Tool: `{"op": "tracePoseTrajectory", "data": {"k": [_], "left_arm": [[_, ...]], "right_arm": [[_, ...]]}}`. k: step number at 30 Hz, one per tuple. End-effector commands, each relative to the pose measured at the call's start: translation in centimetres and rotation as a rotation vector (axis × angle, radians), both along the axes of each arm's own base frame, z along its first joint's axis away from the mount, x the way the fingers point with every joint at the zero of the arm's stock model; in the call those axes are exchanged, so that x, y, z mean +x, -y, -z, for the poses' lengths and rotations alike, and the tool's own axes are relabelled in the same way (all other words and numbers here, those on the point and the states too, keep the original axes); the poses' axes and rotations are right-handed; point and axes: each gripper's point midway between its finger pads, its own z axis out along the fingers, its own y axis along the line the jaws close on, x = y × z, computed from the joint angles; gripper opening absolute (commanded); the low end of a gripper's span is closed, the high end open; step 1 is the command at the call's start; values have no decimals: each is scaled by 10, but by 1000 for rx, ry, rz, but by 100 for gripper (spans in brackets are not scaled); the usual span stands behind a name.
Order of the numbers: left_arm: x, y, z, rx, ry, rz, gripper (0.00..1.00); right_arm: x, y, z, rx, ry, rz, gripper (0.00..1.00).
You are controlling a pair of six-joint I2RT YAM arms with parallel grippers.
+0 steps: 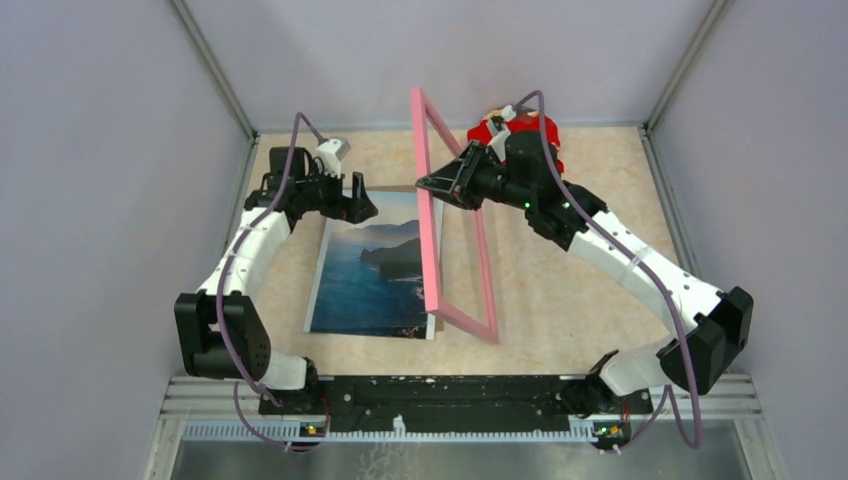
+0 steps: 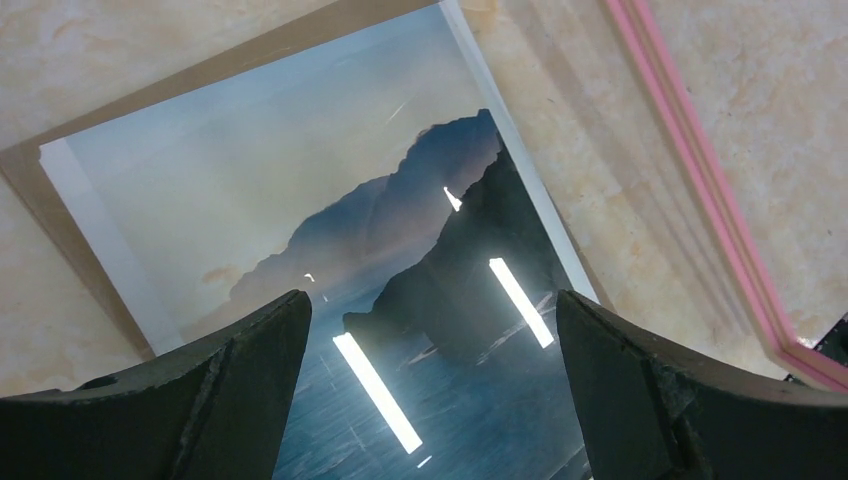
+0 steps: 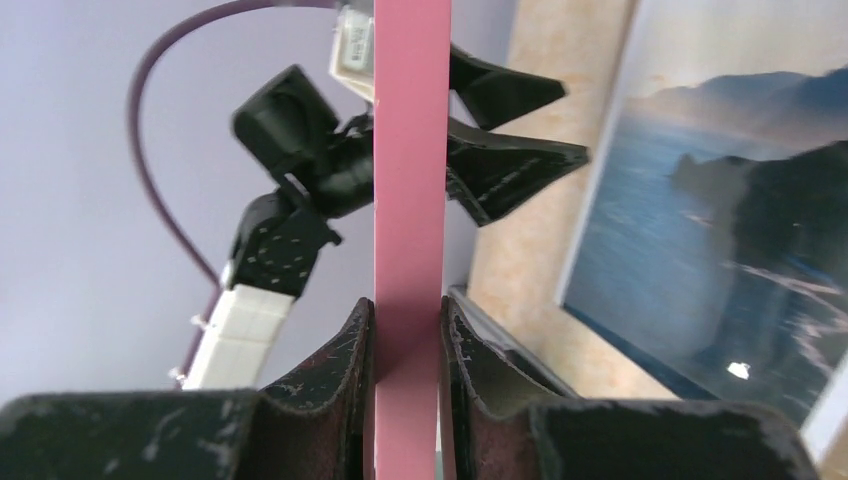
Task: Put the photo into the frame
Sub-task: Turn over the photo frame at the center of the board.
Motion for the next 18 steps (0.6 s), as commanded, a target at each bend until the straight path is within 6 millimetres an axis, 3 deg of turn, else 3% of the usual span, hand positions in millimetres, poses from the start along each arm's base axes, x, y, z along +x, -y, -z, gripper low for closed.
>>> {"op": "tracePoseTrajectory", "data": {"k": [1,2,5,16,18], "left_arm": [[-7,19,-39,-46,73,40,99],[-8,23,-42,-49,79,46,99],[-14,37,-52,-56,103,77,99],[-15,87,-102,-70,244,156,99],[-9,97,-110,-61,273,155,99]], "right_arm": [[-16,3,-74,297,104,-84,0],[-15,5,-80,356,113,-89,0],[-9,13,-69,419,74,-88,0],[6,28,-33,355,-14,-108,0],[8,32,-25,348,-44,-116,6]]}}
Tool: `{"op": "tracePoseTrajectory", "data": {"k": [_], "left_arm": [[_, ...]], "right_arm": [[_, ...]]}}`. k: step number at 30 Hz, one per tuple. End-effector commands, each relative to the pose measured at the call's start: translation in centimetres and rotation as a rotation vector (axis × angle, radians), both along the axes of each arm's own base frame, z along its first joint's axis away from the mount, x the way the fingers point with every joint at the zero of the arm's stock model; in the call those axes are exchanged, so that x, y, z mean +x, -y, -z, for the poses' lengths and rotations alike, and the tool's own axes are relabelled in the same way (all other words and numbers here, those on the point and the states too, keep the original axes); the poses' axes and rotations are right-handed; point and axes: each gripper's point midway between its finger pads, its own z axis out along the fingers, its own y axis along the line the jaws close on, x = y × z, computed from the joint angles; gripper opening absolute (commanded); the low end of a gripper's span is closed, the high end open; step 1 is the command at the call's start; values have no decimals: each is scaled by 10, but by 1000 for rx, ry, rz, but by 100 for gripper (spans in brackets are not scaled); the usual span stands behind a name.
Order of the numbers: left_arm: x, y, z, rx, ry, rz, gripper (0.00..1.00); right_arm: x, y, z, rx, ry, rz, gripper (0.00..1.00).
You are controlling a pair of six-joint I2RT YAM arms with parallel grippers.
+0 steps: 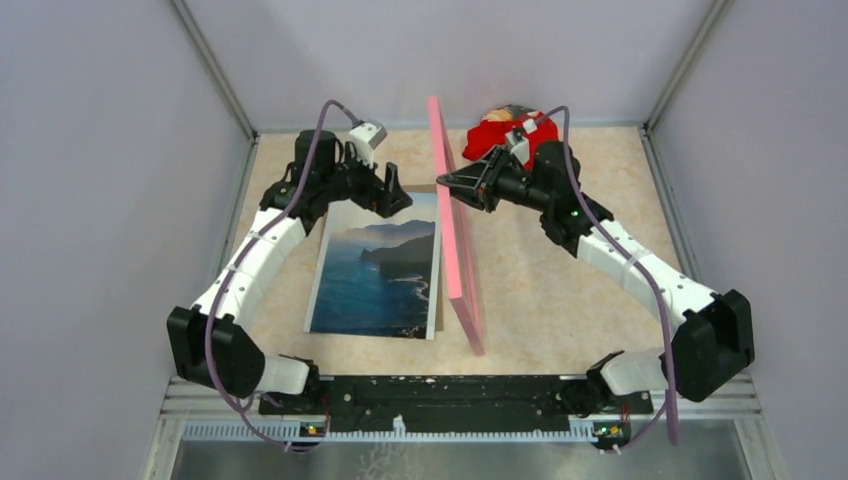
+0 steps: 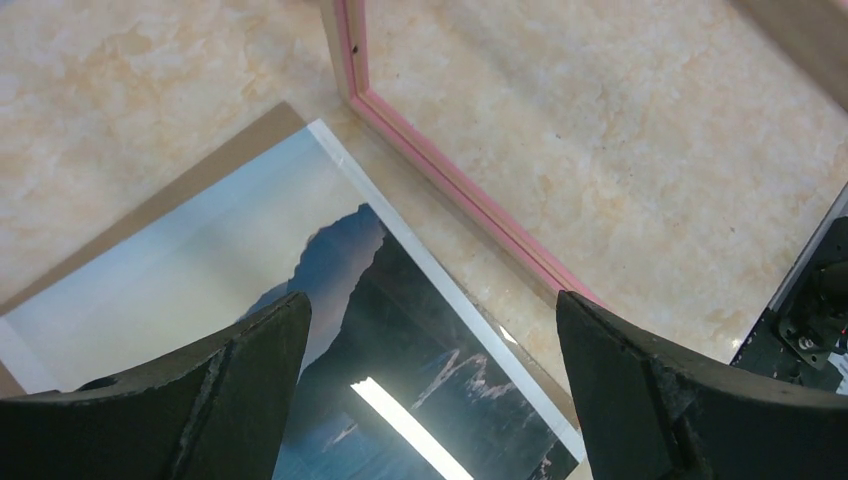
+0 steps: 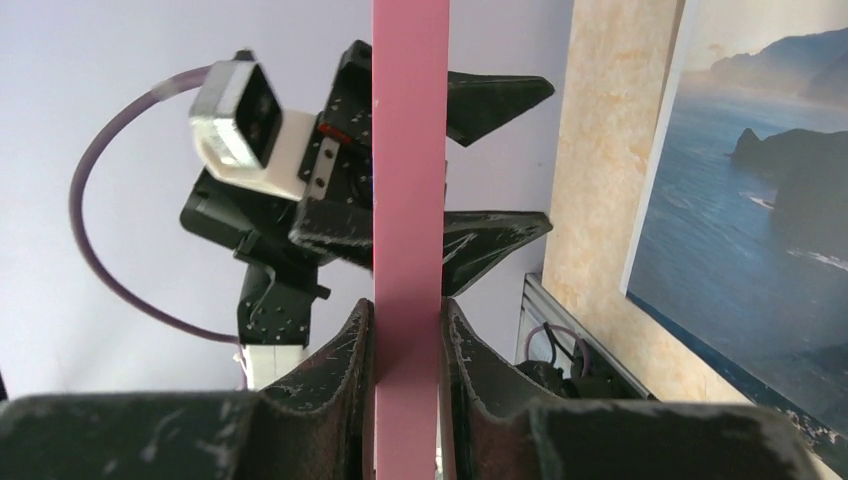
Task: Put the photo into the frame
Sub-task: Turn over the photo frame at the center of the board.
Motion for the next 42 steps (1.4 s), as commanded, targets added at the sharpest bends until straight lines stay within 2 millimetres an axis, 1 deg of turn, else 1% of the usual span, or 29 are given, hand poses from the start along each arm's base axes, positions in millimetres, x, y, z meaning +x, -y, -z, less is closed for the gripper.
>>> {"op": "tracePoseTrajectory", "data": {"k": [1,2,4,6,7,10,14,19,23,25,27,28,31,34,36,39,42], "left_arm": [[16,21,-45,-23,137,-13,99],[20,25,-48,-17,145,-18,99],[26,34,-53,-7,161,-24,99],[31,45,-57,0,175,-23,99],[33,50,-58,5,181,-26,99],[39,68,-64,12,206,-24,99],[44,91,-66,35,229,-14,99],[46,107,-68,41,241,-3,99],[46,116,-67,45,245,8,99],[46,119,-66,47,247,14,99],[47,119,-64,54,248,17,99],[48,118,-63,59,249,15,99],[50,120,-58,67,243,16,99],[51,120,-55,75,238,16,99],[51,118,-53,85,240,11,99],[49,117,-46,95,228,15,99],[48,117,-38,105,213,18,99]], "right_arm": [[-8,9,-32,84,71,-67,12],[-8,11,-31,82,67,-71,22],[-8,17,-30,71,70,-73,36],[-6,25,-27,34,70,-64,53],[-5,29,-25,9,73,-58,57],[-3,42,-19,-87,62,-40,63],[-4,54,-21,-208,99,-29,69],[-11,63,-26,-310,135,-45,72],[-15,75,-21,-408,134,-37,72],[-16,87,-15,-492,135,-11,69],[-16,98,-11,-565,134,15,64],[-17,102,-9,-590,133,20,63],[-20,113,-9,-648,143,34,60],[-21,124,-12,-703,157,62,55],[-23,128,-12,-724,162,69,55],[-24,130,-8,-744,155,59,55],[-25,129,-6,-743,149,46,57]]}}
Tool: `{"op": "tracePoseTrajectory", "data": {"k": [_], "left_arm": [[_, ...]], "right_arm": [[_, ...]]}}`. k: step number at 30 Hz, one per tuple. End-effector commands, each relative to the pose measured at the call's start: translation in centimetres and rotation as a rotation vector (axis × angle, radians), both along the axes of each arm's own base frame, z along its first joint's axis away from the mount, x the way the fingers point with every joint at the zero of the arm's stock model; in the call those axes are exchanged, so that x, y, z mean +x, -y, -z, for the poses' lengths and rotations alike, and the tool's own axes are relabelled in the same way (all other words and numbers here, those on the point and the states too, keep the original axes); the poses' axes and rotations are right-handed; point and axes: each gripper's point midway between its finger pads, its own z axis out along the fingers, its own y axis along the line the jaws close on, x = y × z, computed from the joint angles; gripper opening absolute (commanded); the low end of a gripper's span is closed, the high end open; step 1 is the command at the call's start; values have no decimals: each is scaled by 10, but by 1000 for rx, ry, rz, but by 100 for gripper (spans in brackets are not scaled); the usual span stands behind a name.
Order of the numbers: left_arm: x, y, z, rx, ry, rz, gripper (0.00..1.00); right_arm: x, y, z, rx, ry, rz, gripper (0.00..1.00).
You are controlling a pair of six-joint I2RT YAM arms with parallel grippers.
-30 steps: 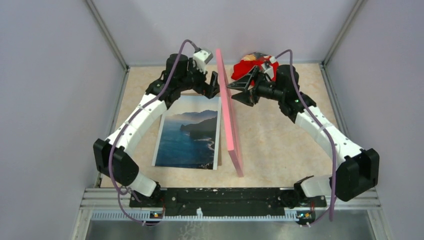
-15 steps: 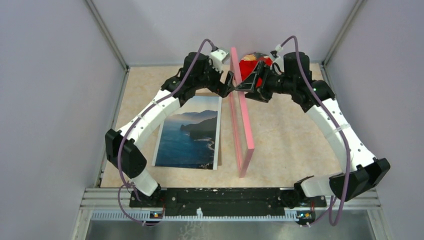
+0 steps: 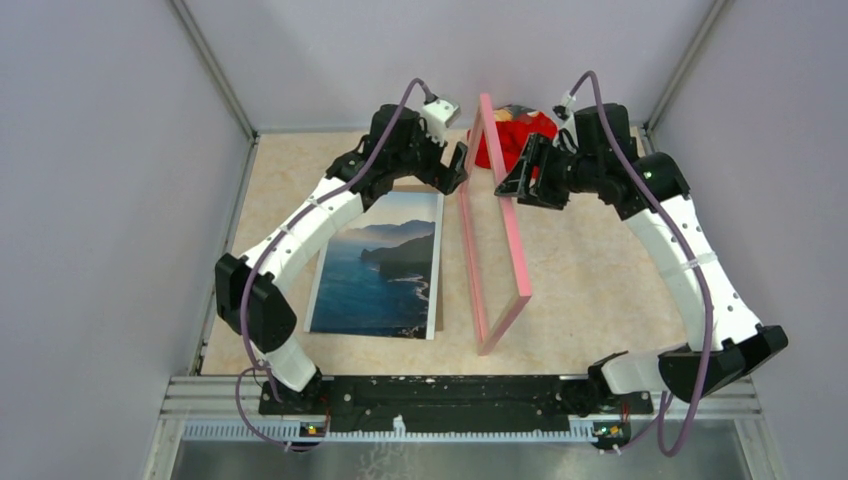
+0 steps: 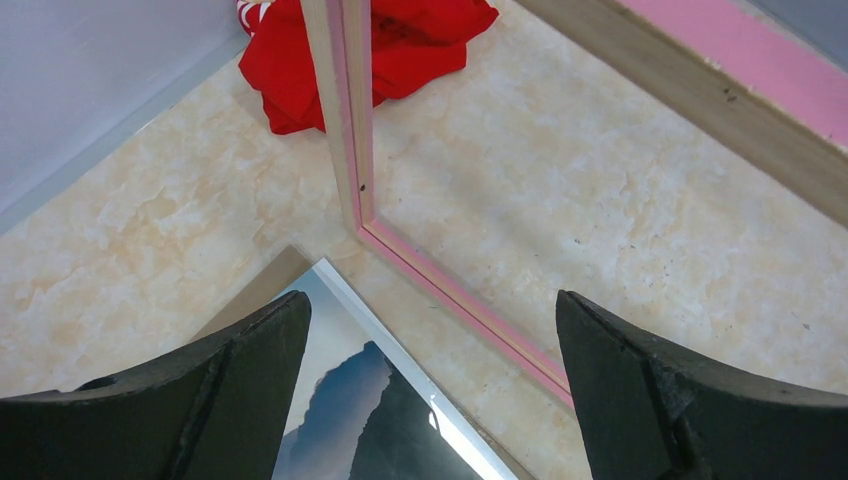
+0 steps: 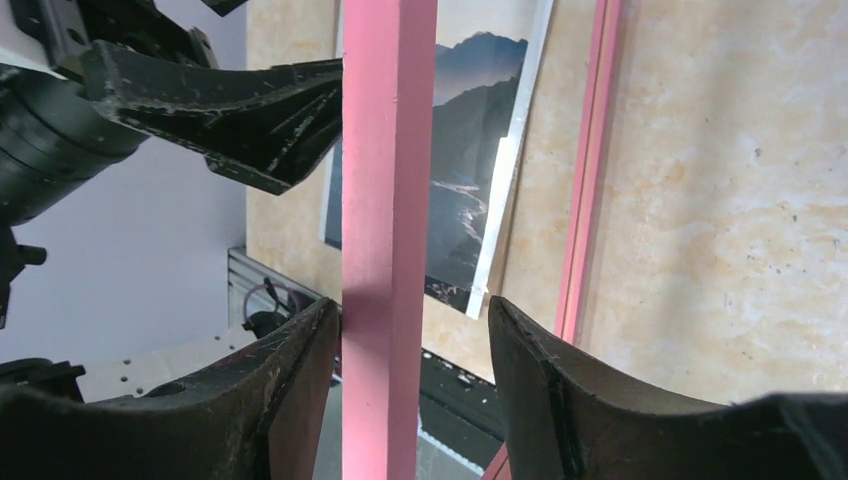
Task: Put the photo into the frame
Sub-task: Turn over the photo frame at the center of the board.
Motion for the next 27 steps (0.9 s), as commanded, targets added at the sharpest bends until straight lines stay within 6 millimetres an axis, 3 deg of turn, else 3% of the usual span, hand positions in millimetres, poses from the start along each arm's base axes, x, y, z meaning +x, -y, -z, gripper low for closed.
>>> {"op": "tracePoseTrajectory", "data": {"k": [1,6,9,15,18,22,24,27], "left_arm": [[2,2,-6,-3,26,-1,99],[4,0,-3,15,23,-9,99],[5,-4,11,51,6,-24,99],[1,-18,41,126,-1,-40,99],[-2,-27,58,173,0,-46,99],[-6,-39,82,233,-32,-72,98],[-7,-44,92,259,-45,-81,98],[-11,-48,104,285,-61,-78,98]], "right_arm": [[-6,9,-12,-22,41,-3,59],[-5,12,-16,-32,54,12,59],[-2,24,-9,-101,53,47,52],[0,63,39,-333,1,126,38],[-4,80,64,-425,-14,152,37],[-8,95,80,-476,4,192,36],[-10,105,89,-510,5,225,29],[-13,116,106,-556,29,238,8]]}}
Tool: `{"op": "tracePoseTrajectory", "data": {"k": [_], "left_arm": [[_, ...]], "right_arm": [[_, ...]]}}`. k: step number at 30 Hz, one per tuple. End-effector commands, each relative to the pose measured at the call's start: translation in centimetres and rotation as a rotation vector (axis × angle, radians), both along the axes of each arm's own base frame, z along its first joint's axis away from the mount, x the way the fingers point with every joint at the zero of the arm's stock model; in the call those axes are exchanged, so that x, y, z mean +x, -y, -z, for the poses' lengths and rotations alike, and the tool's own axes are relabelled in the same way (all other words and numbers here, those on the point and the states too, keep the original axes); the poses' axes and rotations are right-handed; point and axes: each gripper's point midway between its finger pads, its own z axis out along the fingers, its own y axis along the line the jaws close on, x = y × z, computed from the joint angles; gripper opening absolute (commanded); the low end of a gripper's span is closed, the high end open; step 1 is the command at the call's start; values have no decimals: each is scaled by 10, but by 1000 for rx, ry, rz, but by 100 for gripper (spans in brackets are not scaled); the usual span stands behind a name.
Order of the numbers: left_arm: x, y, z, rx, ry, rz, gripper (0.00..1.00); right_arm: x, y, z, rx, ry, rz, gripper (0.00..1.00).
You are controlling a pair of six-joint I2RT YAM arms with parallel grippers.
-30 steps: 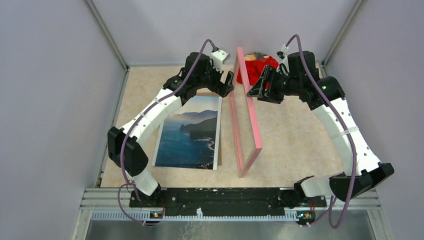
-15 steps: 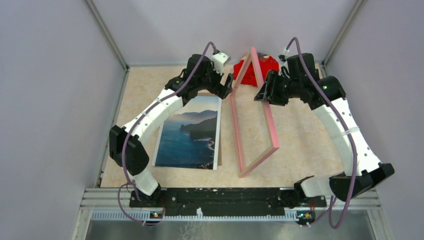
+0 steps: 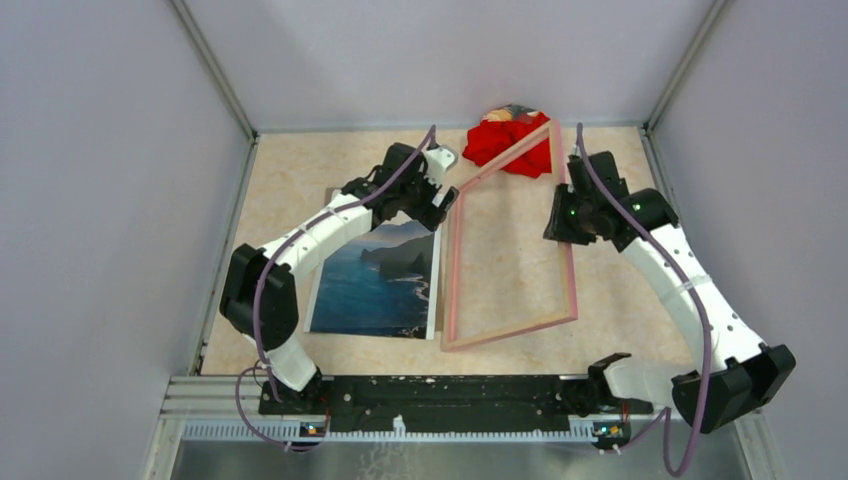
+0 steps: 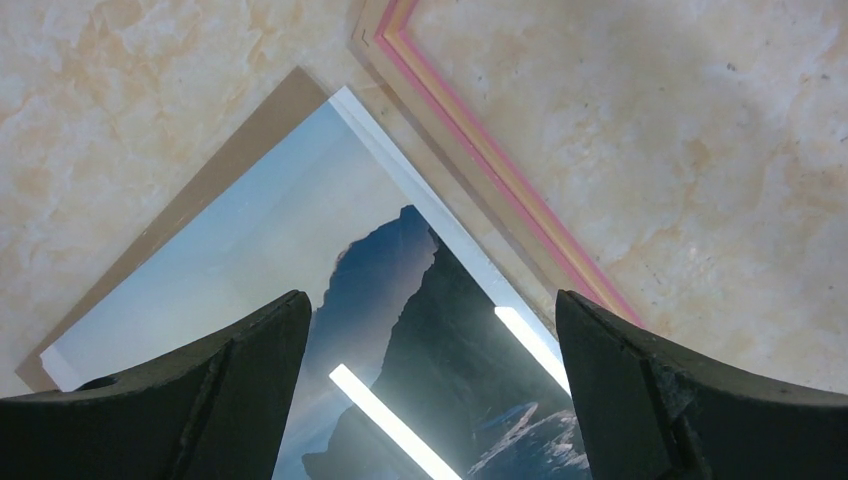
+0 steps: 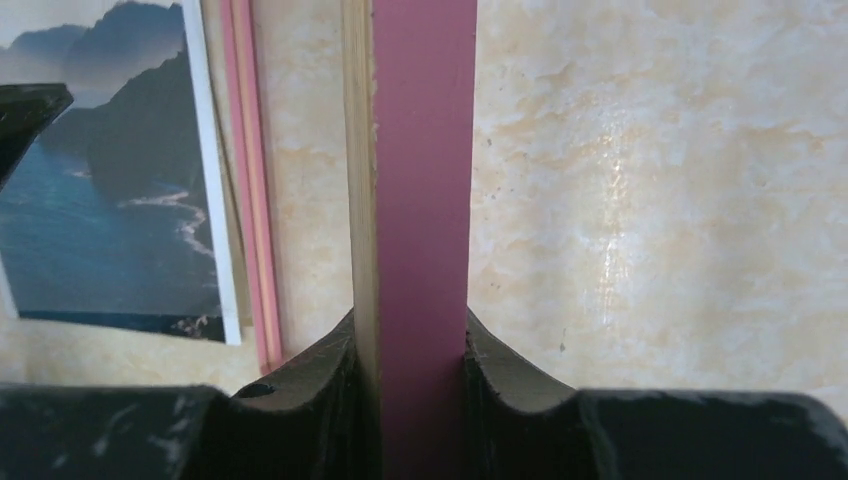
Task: Put the photo into the frame
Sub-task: Turn over the photo frame at the center of the board.
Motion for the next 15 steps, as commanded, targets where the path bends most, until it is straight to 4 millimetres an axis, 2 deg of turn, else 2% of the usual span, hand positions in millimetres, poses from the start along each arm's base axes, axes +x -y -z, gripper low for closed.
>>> {"op": "tracePoseTrajectory", "data": {"k": [1,3,7,15], "left_arm": [[0,-9,-9,19,52,-10,98],[-2,-10,-5,24,45,-9,98],[-2,-11,-3,30,45,-6,98],[-2,-14,0,46,44,-14,98]], "right_arm": [[5,27,6,-112,117,34,4],[5,33,17,-147,127,23,1],[6,36,38,-191,111,-15,1],[13,32,82,-216,26,-9,1]]}}
